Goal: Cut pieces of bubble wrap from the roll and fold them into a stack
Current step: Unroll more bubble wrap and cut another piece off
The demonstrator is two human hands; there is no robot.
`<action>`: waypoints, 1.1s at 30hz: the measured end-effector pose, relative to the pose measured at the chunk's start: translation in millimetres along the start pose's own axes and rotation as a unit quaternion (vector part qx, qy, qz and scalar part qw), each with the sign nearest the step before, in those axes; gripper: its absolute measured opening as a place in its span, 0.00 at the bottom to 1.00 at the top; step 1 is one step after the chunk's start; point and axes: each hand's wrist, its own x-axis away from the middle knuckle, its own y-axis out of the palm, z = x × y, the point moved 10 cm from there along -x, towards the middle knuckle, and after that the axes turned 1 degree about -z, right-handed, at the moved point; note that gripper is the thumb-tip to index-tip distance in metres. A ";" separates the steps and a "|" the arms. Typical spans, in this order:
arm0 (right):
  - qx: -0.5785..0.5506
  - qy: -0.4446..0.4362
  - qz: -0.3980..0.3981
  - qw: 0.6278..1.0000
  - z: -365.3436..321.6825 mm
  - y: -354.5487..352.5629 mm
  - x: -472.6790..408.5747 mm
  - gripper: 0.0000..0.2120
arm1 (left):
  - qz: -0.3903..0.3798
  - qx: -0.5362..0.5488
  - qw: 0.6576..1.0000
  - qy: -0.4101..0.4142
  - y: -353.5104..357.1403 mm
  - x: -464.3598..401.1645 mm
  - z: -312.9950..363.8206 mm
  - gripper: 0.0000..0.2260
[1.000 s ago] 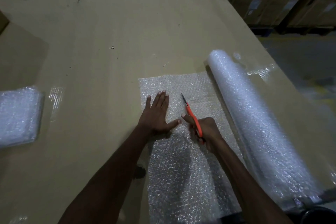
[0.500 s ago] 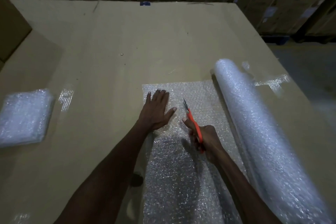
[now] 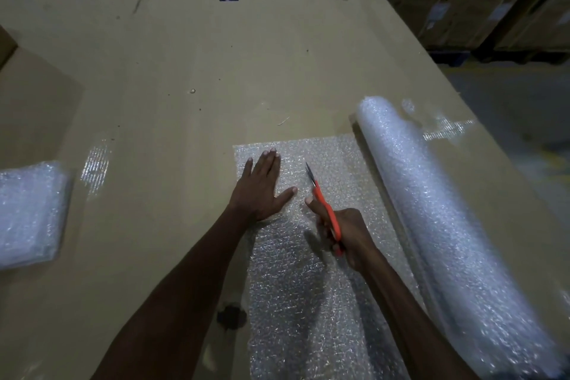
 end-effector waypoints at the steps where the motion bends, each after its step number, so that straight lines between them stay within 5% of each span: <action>1: -0.001 0.001 -0.005 1.000 -2.6 1.7 -2.8 0.24 | 0.000 0.001 1.000 0.002 -0.3 0.1 0.3 0.41; 33: 0.001 -0.012 0.003 1.000 -29.8 16.5 -38.0 0.23 | -0.019 0.024 1.000 0.007 1.2 4.2 -6.4 0.44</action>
